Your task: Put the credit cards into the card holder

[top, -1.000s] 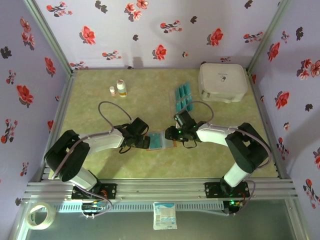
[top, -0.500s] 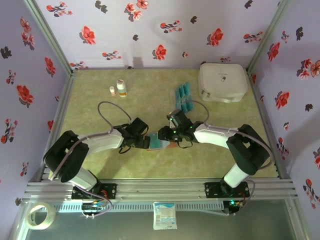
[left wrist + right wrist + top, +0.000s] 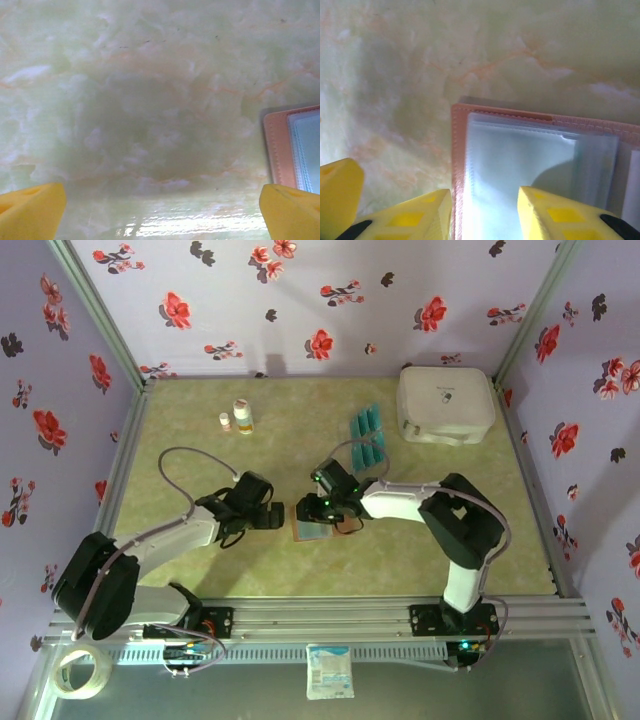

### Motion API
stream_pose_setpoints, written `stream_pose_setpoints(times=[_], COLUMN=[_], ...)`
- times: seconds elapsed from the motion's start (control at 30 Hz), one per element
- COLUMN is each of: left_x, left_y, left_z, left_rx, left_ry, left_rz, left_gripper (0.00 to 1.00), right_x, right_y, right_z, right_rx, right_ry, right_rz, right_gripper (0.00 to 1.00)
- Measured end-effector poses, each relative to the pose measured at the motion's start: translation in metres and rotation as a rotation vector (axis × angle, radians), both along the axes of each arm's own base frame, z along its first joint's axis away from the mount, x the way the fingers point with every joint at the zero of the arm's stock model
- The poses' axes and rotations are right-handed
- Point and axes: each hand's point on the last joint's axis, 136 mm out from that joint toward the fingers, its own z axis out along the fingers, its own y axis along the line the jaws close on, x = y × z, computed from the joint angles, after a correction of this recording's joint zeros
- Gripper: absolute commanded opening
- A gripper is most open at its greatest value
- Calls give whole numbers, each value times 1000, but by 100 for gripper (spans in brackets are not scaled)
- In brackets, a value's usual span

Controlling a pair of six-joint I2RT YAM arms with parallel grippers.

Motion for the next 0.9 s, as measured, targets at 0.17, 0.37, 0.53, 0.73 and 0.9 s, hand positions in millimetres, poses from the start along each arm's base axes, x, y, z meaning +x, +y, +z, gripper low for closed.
stream_pose_setpoints(times=[0.17, 0.37, 0.53, 0.73, 0.9], left_x=[0, -1, 7, 11, 7], left_y=[0, -3, -18, -47, -61], left_z=[0, -6, -1, 4, -5], left_rx=[2, 11, 7, 7, 35], left_ry=[2, 27, 23, 13, 28], left_rz=[-1, -16, -52, -125, -180], left_gripper=[100, 100, 100, 100, 100], right_x=[3, 3, 9, 5, -8], right_y=[5, -2, -17, -53, -71], right_z=[5, 28, 57, 30, 6], right_rx=[21, 19, 32, -49, -106], right_ry=[-6, -44, -121, -101, -61], right_rz=[-2, -11, -32, -79, -87], right_gripper=[40, 42, 42, 41, 41])
